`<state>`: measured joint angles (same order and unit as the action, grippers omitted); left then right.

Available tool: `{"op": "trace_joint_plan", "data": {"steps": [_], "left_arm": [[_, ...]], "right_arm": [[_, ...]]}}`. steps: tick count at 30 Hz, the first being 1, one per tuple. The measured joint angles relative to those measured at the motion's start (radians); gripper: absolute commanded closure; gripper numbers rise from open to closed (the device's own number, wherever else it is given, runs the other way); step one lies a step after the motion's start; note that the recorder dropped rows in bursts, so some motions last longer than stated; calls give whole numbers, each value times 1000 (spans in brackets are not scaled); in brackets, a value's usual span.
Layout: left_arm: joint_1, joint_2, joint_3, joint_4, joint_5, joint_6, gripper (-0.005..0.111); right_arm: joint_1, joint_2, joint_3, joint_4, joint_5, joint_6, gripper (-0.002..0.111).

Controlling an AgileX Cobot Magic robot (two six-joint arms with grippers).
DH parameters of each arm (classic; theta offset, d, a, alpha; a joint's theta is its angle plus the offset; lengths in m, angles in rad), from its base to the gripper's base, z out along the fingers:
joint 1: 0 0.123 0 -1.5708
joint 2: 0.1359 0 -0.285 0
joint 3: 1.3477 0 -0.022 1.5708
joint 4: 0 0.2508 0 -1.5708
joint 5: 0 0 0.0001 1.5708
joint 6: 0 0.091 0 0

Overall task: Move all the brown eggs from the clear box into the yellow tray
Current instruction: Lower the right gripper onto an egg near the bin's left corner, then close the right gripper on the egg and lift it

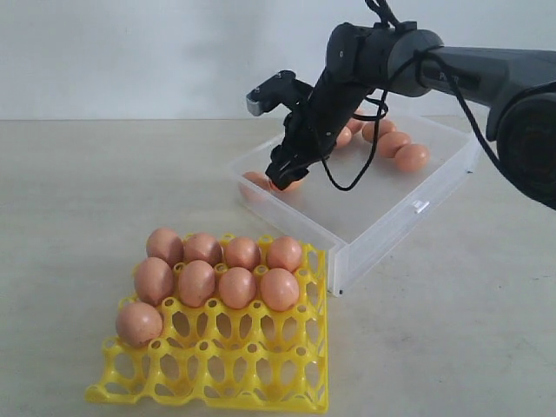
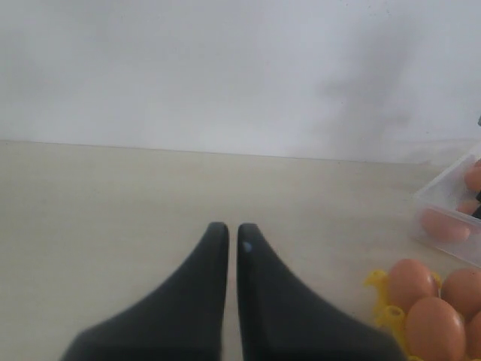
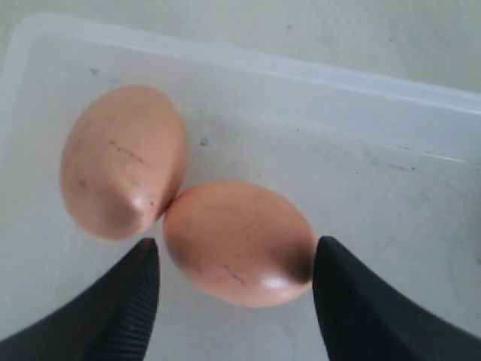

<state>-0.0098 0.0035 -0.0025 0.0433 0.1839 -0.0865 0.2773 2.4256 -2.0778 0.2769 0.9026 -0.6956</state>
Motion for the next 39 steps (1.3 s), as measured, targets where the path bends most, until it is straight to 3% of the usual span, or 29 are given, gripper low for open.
{"op": "trace_joint_plan", "data": {"steps": [12, 21, 39], "left_arm": [[0, 0, 0, 0, 0, 0, 103], [0, 0, 0, 0, 0, 0, 103], [0, 0, 0, 0, 0, 0, 103]], "right_arm": [[1, -2, 0, -2, -84, -464, 57], [1, 45, 0, 2, -62, -500, 57], [1, 69, 0, 157, -211, -459, 60]]}}
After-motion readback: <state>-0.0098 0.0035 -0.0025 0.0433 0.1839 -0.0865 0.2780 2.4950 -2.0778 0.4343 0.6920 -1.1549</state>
